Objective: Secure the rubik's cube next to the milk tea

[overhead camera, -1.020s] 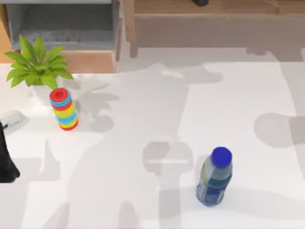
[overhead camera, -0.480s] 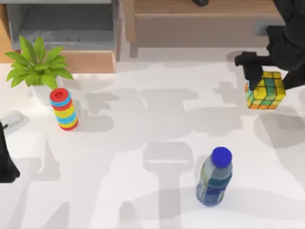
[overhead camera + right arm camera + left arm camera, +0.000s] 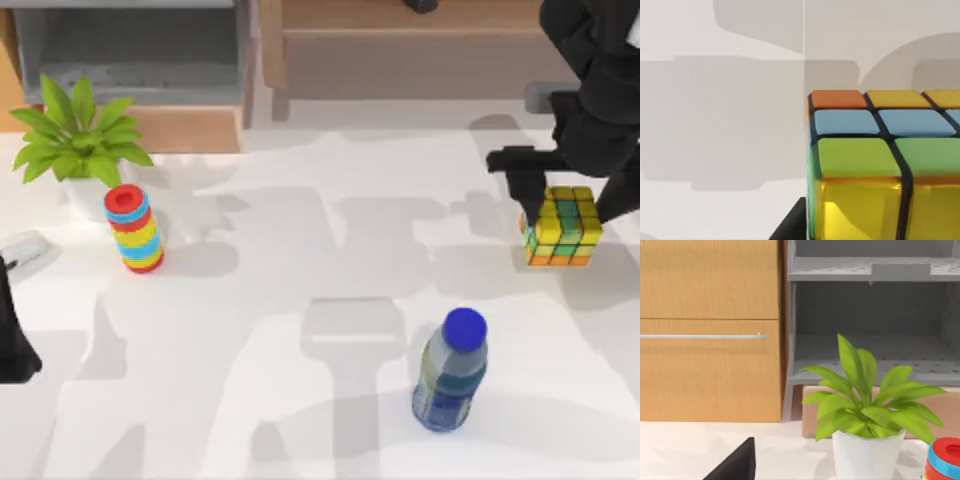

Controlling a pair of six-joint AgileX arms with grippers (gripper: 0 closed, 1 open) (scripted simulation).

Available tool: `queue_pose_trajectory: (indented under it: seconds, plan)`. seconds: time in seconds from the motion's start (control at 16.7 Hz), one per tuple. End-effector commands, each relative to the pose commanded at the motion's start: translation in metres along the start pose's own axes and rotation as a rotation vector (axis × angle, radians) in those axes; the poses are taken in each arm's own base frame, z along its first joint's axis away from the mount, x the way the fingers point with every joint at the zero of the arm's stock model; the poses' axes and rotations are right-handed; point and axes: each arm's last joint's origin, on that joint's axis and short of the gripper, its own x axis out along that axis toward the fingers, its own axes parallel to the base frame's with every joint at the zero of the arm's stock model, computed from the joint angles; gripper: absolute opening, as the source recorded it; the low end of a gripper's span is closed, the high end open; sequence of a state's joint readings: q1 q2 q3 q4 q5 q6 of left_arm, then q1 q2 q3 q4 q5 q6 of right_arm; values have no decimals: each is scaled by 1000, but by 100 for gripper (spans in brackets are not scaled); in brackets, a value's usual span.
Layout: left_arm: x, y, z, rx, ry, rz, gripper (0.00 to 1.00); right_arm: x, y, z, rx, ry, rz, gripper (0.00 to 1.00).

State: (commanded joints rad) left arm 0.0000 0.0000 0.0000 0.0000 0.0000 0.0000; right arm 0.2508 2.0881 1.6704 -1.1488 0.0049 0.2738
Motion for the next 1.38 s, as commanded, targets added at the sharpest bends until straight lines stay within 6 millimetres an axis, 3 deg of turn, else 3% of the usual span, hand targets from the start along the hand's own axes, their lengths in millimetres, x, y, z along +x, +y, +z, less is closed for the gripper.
queue_pose_trajectory:
  seconds: [0.9, 1.38]
  plan:
    - [0, 0, 0, 0, 0, 0, 100, -6, 6, 0, -13, -70, 25, 0]
    - [0, 0, 0, 0, 0, 0, 100, 21, 2, -1, -5, 4, -4, 0]
